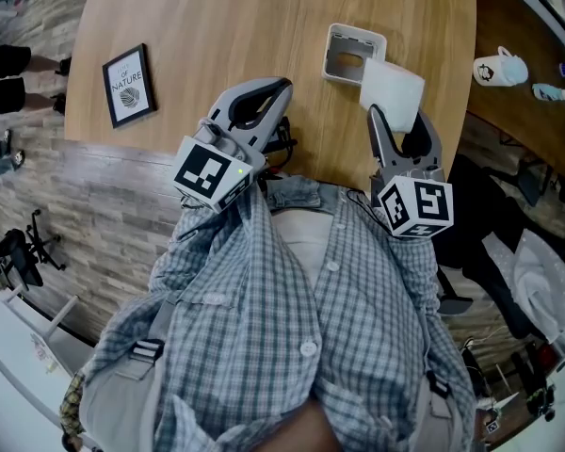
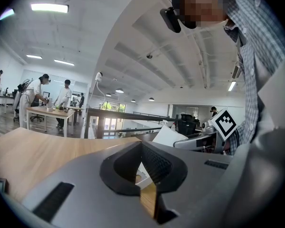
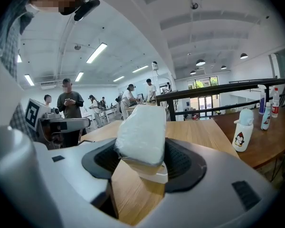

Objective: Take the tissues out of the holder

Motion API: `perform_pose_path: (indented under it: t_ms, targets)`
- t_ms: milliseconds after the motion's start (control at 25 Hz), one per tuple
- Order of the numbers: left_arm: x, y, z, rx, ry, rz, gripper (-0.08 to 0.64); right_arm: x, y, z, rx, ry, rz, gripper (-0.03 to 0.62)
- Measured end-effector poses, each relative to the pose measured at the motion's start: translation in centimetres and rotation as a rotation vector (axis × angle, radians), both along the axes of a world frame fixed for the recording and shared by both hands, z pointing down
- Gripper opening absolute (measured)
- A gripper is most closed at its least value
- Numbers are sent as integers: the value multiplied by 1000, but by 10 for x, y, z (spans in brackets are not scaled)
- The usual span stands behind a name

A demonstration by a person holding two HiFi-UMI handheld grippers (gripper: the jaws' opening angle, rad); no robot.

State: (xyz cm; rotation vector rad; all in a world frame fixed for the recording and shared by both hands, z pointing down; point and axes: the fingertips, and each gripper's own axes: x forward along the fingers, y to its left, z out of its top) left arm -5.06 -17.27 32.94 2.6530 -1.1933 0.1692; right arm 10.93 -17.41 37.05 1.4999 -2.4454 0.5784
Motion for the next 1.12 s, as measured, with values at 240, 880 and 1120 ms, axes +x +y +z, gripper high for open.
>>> perform_pose_path:
  t_ms: [240,880,1120]
  targets:
    - [0,0,-2,3,-3,-1,8,-4,-1,-1,-1,-5,-11,278]
    - [1,1,0,2,-3,0,8,-1,-2,1,-7,-15,13,278]
    - [0,0,-1,2,-3,-2,8,-4,-2,1,-12,-15,3,278]
